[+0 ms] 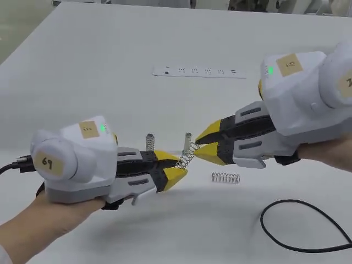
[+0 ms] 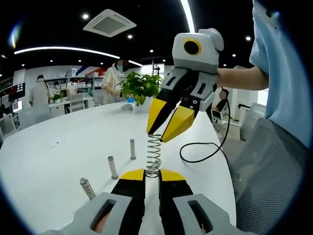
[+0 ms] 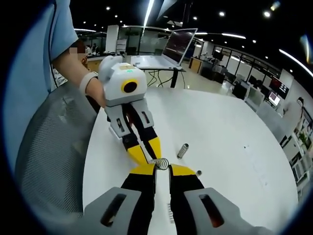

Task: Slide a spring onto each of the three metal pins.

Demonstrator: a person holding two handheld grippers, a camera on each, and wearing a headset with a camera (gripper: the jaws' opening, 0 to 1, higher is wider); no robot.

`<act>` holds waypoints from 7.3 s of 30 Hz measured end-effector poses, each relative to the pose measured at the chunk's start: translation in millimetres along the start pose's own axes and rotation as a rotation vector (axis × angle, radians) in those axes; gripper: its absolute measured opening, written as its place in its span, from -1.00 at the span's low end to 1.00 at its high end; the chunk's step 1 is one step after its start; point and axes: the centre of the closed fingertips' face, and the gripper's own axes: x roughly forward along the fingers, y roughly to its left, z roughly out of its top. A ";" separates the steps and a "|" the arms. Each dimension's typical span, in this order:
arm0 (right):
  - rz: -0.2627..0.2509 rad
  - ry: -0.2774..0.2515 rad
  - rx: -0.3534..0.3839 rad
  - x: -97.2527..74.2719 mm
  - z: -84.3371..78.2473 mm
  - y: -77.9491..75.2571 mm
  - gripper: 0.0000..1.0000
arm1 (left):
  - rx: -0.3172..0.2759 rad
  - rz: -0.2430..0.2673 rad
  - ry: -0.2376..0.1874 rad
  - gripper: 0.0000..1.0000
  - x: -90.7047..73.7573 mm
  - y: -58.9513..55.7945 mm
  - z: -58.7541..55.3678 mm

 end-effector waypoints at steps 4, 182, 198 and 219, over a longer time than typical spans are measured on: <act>0.008 0.011 -0.031 1.1 1.7 2.0 -0.85 | 0.002 0.003 0.005 -0.97 -1.6 -0.7 -0.9; 0.297 0.451 -0.263 25.1 -22.5 -58.0 -0.85 | -0.132 0.249 0.027 0.91 -70.5 33.2 -32.7; 0.306 0.527 -0.301 38.5 -36.0 -73.2 -0.84 | -0.163 0.270 -0.006 0.88 -72.7 44.8 -31.1; 0.347 0.567 -0.333 49.8 -46.0 -71.4 -0.84 | -0.169 0.261 0.005 0.86 -69.7 43.2 -36.1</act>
